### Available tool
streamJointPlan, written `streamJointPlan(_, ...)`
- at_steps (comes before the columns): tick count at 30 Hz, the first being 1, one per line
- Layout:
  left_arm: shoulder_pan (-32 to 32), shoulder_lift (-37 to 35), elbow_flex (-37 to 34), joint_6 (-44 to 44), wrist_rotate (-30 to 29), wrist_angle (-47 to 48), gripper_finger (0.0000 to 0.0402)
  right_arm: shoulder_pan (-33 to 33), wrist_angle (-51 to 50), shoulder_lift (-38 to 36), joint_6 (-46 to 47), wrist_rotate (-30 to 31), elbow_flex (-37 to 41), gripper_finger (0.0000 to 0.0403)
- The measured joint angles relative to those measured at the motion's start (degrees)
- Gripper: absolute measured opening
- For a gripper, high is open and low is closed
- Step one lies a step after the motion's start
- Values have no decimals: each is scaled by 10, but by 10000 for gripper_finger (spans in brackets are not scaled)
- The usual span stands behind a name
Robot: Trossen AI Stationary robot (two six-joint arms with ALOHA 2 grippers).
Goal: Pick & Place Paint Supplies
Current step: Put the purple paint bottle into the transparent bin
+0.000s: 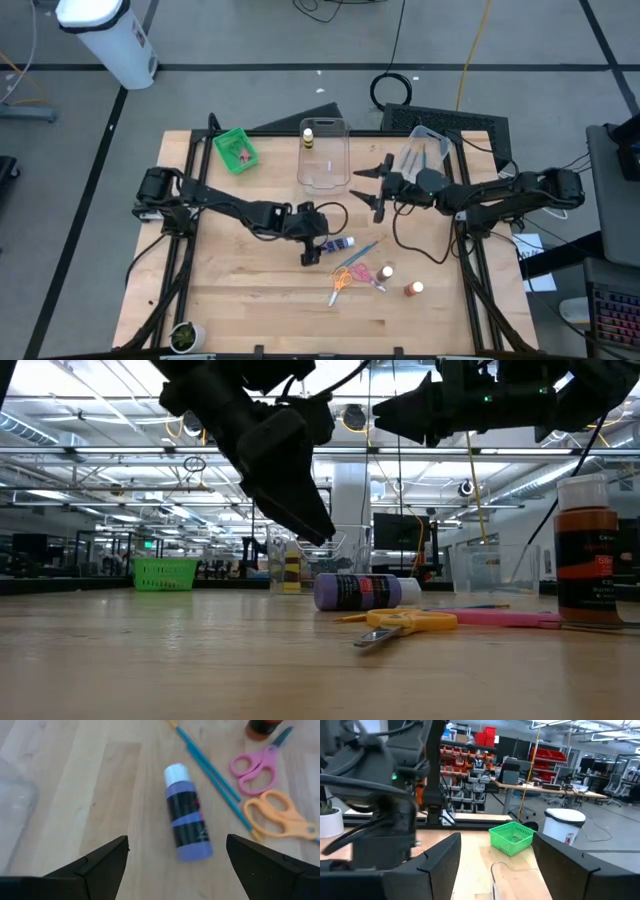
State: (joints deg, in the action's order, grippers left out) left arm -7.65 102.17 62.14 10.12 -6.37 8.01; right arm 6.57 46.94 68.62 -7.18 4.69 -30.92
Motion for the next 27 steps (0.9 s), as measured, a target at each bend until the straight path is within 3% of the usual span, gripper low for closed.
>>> streamJointPlan(7, -16, 60, 6, -11, 2, -56, 339, 1, 3, 0, -1, 0, 0, 238)
streamJointPlan(12, -7, 108, 19, 4, -23, -45, 339, 1, 13, 0, -12, 1, 0, 238)
streamJointPlan(17, 4, 122, 24, 34, -10, -42, 321, 1, 16, 0, -15, 1, 0, 238)
streamJointPlan(21, 5, 117, 23, 24, -3, -37, 269, 1, 16, 0, -15, 1, 0, 238)
streamJointPlan(27, 7, 108, 23, -6, 20, -30, 132, 1, 15, 0, -14, 0, 0, 238)
